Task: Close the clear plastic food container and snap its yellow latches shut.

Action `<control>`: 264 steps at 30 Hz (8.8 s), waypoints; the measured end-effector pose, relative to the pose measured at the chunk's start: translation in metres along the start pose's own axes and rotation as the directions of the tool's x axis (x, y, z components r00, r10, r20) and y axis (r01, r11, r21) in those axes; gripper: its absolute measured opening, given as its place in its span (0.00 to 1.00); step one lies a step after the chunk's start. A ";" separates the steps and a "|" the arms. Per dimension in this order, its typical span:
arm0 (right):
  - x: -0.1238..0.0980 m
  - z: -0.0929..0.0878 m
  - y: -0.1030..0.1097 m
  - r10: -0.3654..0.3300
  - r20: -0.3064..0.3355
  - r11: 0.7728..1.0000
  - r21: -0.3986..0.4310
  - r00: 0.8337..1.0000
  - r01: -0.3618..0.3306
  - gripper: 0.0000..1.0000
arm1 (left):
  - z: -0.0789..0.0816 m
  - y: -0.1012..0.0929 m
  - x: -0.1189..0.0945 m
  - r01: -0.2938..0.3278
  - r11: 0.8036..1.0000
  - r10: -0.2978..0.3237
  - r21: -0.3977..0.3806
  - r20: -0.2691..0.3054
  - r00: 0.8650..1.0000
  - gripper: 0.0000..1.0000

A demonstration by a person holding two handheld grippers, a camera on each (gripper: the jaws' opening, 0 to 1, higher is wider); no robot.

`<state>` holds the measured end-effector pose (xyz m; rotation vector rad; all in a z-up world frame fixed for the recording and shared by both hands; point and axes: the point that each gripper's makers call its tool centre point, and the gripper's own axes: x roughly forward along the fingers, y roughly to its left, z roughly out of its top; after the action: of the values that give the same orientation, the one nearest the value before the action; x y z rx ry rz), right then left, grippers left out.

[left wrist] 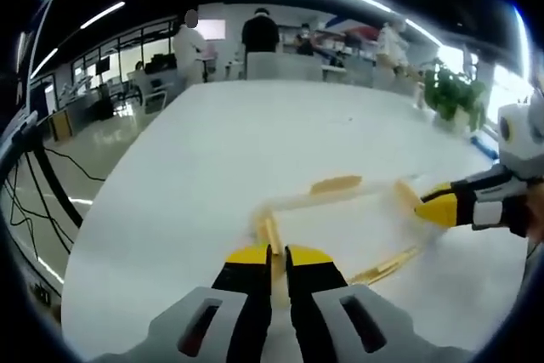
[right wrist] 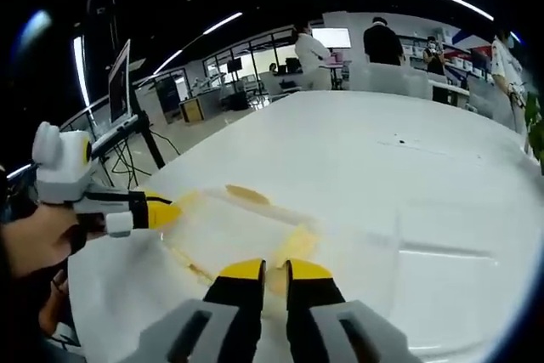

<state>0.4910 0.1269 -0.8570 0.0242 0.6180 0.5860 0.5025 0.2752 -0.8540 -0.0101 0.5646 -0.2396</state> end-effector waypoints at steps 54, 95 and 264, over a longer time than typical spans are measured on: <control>-0.043 0.038 0.011 0.000 0.079 0.998 -0.060 0.997 0.005 0.04 | 0.041 -0.015 -0.044 -0.024 0.998 0.022 0.058 0.043 0.999 0.03; -0.077 0.045 -0.031 -0.069 0.090 0.996 -0.055 0.994 0.074 0.03 | 0.053 -0.068 -0.046 0.033 0.995 -0.036 0.090 0.034 0.999 0.04; -0.173 0.011 -0.204 -0.404 0.106 0.907 0.174 0.909 0.383 0.00 | 0.050 -0.238 0.011 0.312 0.932 -0.312 0.186 -0.034 0.950 0.03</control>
<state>0.4871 -0.1331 -0.7933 0.0785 0.5098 0.1411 0.4846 0.0385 -0.7998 0.0862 0.5406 -0.6039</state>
